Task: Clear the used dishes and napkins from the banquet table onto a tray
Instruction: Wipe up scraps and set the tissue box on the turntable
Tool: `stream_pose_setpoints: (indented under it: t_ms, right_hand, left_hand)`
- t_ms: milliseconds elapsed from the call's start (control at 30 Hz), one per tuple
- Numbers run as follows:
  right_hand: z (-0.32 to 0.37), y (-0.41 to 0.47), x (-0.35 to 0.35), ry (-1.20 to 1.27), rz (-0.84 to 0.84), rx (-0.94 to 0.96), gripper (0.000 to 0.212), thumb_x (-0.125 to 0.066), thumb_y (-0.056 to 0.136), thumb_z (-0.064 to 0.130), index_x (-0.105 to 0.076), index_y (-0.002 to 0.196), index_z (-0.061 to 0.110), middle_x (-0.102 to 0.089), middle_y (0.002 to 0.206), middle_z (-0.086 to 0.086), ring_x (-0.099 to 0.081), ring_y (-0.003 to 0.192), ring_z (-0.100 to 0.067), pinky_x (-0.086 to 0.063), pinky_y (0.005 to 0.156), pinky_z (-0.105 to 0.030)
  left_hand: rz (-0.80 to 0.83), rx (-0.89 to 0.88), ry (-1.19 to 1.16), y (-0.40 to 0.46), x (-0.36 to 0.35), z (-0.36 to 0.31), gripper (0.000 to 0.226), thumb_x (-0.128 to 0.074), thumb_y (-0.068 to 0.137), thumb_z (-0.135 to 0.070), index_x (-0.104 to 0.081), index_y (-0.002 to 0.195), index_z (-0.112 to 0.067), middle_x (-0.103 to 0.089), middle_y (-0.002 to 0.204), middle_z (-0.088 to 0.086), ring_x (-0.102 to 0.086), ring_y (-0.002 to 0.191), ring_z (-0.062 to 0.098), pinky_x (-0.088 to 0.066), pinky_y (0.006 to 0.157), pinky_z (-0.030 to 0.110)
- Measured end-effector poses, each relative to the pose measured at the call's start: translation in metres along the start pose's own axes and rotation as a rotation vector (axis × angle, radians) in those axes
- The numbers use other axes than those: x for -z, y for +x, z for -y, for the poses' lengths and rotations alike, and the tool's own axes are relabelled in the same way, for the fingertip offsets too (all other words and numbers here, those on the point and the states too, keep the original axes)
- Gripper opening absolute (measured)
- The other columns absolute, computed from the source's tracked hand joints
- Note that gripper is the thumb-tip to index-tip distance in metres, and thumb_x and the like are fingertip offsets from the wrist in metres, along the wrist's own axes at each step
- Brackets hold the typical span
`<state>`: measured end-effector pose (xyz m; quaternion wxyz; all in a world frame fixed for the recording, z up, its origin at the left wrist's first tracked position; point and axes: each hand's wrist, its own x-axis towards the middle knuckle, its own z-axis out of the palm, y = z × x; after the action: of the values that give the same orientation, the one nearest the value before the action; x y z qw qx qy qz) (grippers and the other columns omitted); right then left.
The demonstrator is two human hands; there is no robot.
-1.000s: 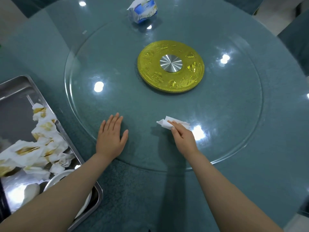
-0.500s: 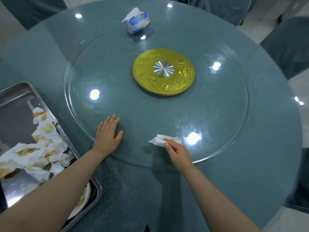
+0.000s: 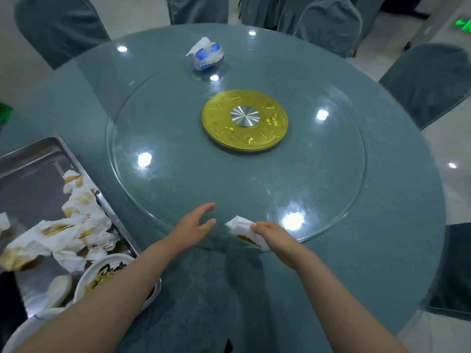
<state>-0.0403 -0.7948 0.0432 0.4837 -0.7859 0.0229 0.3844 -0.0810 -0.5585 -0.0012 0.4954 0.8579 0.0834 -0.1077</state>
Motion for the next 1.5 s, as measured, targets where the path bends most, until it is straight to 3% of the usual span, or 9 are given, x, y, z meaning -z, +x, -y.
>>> stream_pose_setpoints:
  t_ms: [133, 333, 467, 667, 867, 1000, 1133, 1333, 1500]
  right_hand:
    - [0.004, -0.014, -0.007, 0.114, 0.011, 0.017, 0.026, -0.046, 0.100, 0.022, -0.070, 0.094, 0.012, -0.063, 0.082, 0.000, -0.054, 0.075, -0.014, -0.040, 0.067, -0.024]
    - [0.013, -0.028, -0.007, -0.001, 0.045, -0.023, 0.031, -0.045, 0.099, 0.025, -0.068, 0.106, 0.005, -0.065, 0.092, -0.004, -0.058, 0.082, -0.016, -0.044, 0.073, -0.027]
    - [0.015, -0.034, -0.005, 0.020, 0.049, -0.038, 0.028, -0.046, 0.099, 0.025, -0.068, 0.102, 0.007, -0.064, 0.089, -0.004, -0.058, 0.080, -0.017, -0.047, 0.071, -0.027]
    - [0.003, -0.044, -0.001, 0.215, 0.129, -0.044, 0.026, -0.053, 0.098, 0.019, -0.066, 0.112, 0.002, -0.071, 0.105, -0.016, -0.069, 0.094, -0.026, -0.058, 0.083, -0.033]
    - [-0.008, -0.045, -0.010, 0.252, 0.090, -0.058, 0.022, -0.052, 0.098, 0.009, -0.066, 0.110, -0.003, -0.071, 0.105, -0.021, -0.070, 0.091, -0.029, -0.059, 0.080, -0.035]
    - [-0.010, -0.039, -0.016, 0.200, -0.057, -0.131, 0.020, -0.052, 0.092, 0.005, -0.066, 0.099, -0.008, -0.069, 0.103, -0.026, -0.070, 0.088, -0.031, -0.061, 0.072, -0.034]
    - [-0.006, -0.033, -0.027, 0.321, -0.202, -0.177, 0.020, -0.049, 0.087, 0.000, -0.065, 0.093, -0.011, -0.069, 0.097, -0.029, -0.071, 0.088, -0.036, -0.061, 0.070, -0.037]
    - [0.009, -0.035, -0.030, 0.718, -0.258, -0.170, 0.021, -0.044, 0.081, -0.014, -0.064, 0.080, -0.005, -0.067, 0.072, -0.016, -0.067, 0.063, -0.026, -0.058, 0.054, -0.030]
    - [0.013, -0.026, -0.030, 1.054, -0.267, -0.174, 0.016, -0.040, 0.094, -0.004, -0.055, 0.097, -0.008, -0.066, 0.081, -0.021, -0.066, 0.071, -0.031, -0.059, 0.054, -0.033]
  left_hand:
    - [0.189, 0.057, -0.262, -0.012, -0.013, -0.027, 0.040, -0.059, 0.095, -0.013, -0.051, 0.133, -0.010, -0.058, 0.128, -0.004, -0.057, 0.111, -0.003, -0.043, 0.097, 0.012]
    - [0.219, -0.009, -0.145, -0.014, -0.012, -0.038, 0.014, -0.067, 0.090, -0.017, -0.069, 0.104, -0.015, -0.070, 0.093, -0.010, -0.062, 0.082, -0.001, -0.048, 0.079, 0.015]
    - [0.222, -0.033, -0.075, -0.017, -0.011, -0.041, 0.012, -0.068, 0.088, -0.017, -0.067, 0.086, -0.006, -0.058, 0.072, -0.005, -0.050, 0.067, 0.006, -0.043, 0.068, 0.023]
    - [0.156, 0.057, -0.118, -0.021, -0.006, -0.045, 0.009, -0.060, 0.093, -0.014, -0.065, 0.090, -0.007, -0.063, 0.072, 0.000, -0.056, 0.064, 0.009, -0.049, 0.066, 0.028]
    - [0.192, 0.146, -0.150, -0.026, -0.003, -0.040, 0.015, -0.056, 0.096, -0.018, -0.064, 0.104, -0.008, -0.072, 0.094, 0.011, -0.070, 0.087, 0.022, -0.060, 0.077, 0.034]
    - [0.138, 0.123, -0.037, -0.027, -0.011, -0.038, 0.013, -0.057, 0.093, -0.022, -0.068, 0.092, -0.015, -0.072, 0.080, 0.005, -0.067, 0.074, 0.019, -0.058, 0.071, 0.033]
    - [-0.103, -0.108, 0.197, -0.039, -0.026, -0.051, 0.028, -0.056, 0.094, -0.024, -0.053, 0.066, -0.021, -0.050, 0.052, -0.013, -0.044, 0.053, 0.005, -0.032, 0.052, 0.017]
    - [-0.236, -0.461, 0.341, -0.052, -0.041, -0.039, 0.028, -0.044, 0.090, -0.030, -0.067, 0.091, -0.014, -0.067, 0.078, -0.001, -0.056, 0.069, 0.014, -0.036, 0.063, 0.016]
    - [-0.115, -0.615, 0.470, -0.053, -0.050, -0.023, 0.037, -0.042, 0.092, -0.017, -0.062, 0.123, -0.016, -0.059, 0.134, -0.005, -0.057, 0.116, 0.013, -0.042, 0.101, 0.027]
